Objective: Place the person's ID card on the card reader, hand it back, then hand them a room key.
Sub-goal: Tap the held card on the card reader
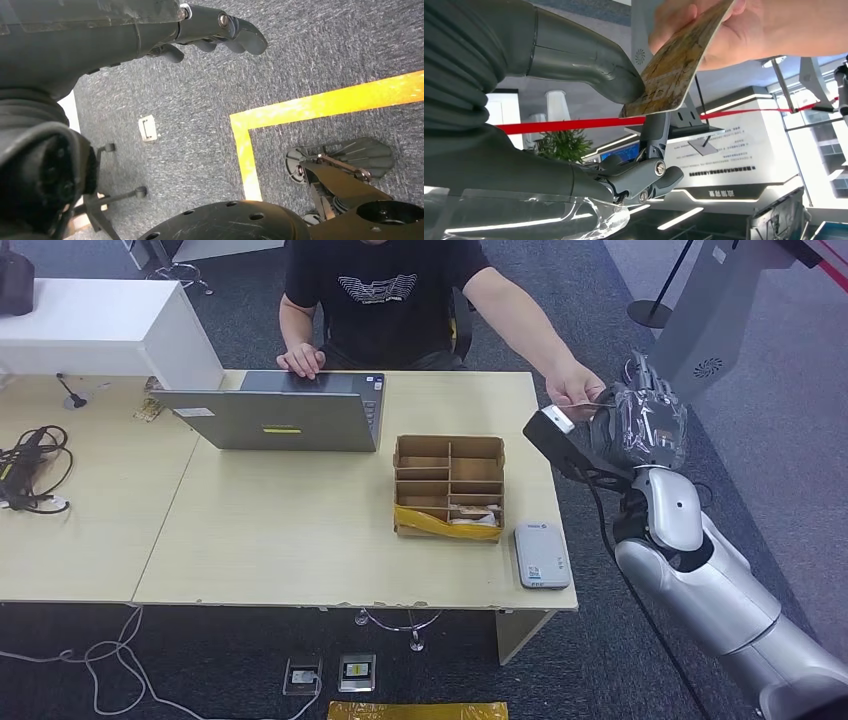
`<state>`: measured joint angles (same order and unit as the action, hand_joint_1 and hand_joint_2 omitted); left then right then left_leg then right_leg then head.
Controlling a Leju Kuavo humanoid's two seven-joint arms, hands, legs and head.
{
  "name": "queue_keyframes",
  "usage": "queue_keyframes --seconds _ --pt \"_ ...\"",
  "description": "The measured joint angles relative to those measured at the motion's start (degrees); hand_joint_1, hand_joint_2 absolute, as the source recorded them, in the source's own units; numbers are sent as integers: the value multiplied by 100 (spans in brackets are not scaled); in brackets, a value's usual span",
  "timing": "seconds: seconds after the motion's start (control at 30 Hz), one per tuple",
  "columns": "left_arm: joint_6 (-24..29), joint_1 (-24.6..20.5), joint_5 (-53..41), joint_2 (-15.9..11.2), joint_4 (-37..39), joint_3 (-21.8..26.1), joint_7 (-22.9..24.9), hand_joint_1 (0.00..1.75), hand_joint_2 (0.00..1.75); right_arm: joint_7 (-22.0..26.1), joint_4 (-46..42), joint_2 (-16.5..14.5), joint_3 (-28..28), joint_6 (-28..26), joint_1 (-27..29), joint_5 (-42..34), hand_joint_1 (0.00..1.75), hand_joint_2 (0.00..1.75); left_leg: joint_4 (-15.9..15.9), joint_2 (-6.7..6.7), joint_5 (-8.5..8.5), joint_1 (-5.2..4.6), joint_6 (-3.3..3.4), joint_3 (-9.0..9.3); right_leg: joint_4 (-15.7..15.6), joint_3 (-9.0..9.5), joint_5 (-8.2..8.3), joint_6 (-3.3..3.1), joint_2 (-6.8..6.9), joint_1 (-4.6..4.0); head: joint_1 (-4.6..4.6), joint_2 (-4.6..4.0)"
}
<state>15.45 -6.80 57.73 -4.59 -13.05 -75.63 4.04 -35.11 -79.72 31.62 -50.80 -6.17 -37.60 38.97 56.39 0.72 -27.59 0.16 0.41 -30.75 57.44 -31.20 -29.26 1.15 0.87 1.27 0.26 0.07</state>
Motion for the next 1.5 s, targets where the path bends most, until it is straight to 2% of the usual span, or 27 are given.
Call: queue_keyframes --seconds 1.1,1.5 --pt "24 -2 -47 4 0 -38 0 0 0 37 -209 44 137 -183 613 -38 175 175 1 -1 0 0 0 0 0 0 0 0 1 0 1 0" --pt "21 -4 -145 9 -2 -42 0 0 0 271 109 -6 149 -581 1151 -355 175 175 0 0 -1 0 0 -3 0 0 0 0 2 0 1 0"
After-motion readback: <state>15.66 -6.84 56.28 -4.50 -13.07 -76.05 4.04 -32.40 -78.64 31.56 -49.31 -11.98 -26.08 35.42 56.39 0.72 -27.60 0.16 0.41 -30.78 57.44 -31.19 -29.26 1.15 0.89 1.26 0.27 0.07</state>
